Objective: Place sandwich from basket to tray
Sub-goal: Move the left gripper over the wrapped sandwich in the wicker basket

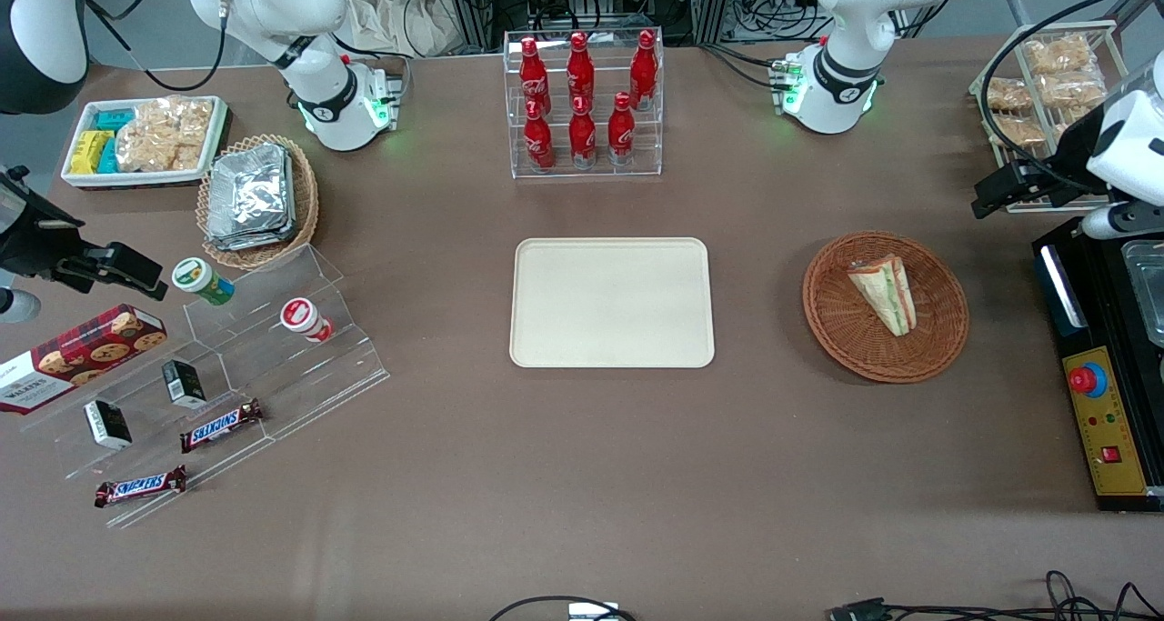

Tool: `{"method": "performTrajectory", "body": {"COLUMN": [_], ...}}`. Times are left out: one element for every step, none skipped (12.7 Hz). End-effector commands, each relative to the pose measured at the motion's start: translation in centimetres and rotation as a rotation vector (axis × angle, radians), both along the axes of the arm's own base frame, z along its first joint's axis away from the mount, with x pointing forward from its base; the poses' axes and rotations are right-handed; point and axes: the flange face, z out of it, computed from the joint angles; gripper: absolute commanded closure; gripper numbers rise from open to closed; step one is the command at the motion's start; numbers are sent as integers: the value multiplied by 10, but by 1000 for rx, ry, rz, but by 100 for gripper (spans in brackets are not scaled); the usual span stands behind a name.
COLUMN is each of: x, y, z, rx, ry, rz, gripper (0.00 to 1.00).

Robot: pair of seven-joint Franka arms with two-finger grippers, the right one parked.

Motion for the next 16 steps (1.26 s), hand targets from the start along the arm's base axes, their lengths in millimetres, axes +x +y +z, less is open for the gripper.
{"method": "performTrajectory", "body": {"x": [4, 5, 4, 4, 4, 7, 4, -2, -5, -10, -14, -21, -26, -32, -35, -35], "y": [-2, -2, -1, -1, 5, 10, 13, 14, 16, 16, 18, 18, 17, 17, 18, 18], "z": [12, 12, 7, 2, -1, -8, -18, -35, -60, -88, -123, -156, -183, -211, -236, -260], "rx": [-2, 3, 6, 13, 15, 28, 63, 78, 80, 81, 80, 81, 80, 80, 77, 75], "ry": [-2, 6, 22, 37, 56, 73, 96, 122, 134, 127, 125, 134, 127, 125, 116, 122], "rz": [19, 23, 41, 73, 88, 92, 89, 93, 100, 99, 98, 96, 92, 98, 108, 107], "gripper": [0, 0, 0, 0, 0, 0, 0, 0, 0, 0, 0, 0, 0, 0, 0, 0]}}
